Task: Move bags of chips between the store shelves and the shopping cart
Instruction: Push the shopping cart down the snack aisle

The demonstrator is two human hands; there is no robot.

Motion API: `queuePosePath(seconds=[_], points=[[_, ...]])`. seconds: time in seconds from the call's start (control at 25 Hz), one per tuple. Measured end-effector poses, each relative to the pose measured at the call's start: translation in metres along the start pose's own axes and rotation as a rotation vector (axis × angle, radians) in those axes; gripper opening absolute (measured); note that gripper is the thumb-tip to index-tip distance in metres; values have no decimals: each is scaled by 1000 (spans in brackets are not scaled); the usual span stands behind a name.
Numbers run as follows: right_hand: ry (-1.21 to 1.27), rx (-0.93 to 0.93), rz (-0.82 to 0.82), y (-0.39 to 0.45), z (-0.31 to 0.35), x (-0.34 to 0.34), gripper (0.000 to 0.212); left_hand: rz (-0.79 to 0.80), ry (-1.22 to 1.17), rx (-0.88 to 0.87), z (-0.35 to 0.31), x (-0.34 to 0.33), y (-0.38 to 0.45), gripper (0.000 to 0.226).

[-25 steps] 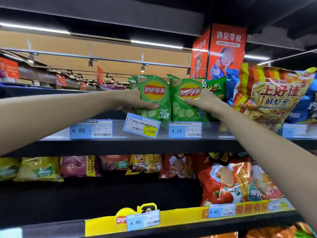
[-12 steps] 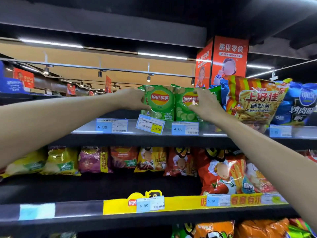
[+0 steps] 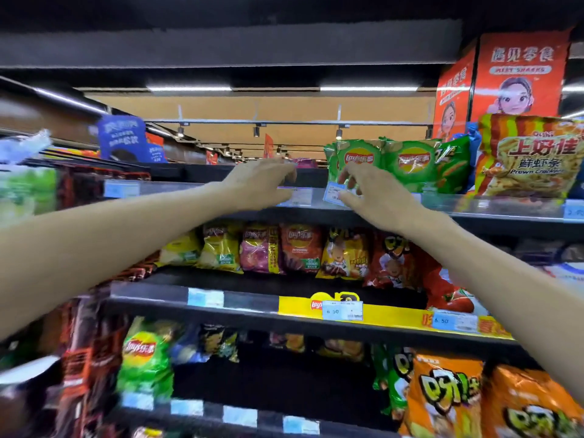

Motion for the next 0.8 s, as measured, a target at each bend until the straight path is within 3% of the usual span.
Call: queuePosePath(seconds=[0.16, 0.52, 0.72, 0.8], points=[[-6, 149, 135, -22, 63, -12, 24, 78, 89, 91, -4, 18, -75, 33], [179, 372, 228, -121, 192, -25, 25, 200, 157, 327, -44, 39, -284, 32], [314, 526, 328, -217, 291, -46, 44, 370, 136, 591, -71, 39, -454, 35], [377, 605, 338, -250, 337, -47, 43, 361, 137, 738, -74, 52, -523, 34]])
Point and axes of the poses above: each hand's wrist, its own y-axis towards the middle knuckle, its own x-axis out of the back of the hand, z = x × y, the point moved 6 cm from there along y, towards the middle knuckle, and after that the axes turned 6 degrees about -y, right-handed, at the moved point
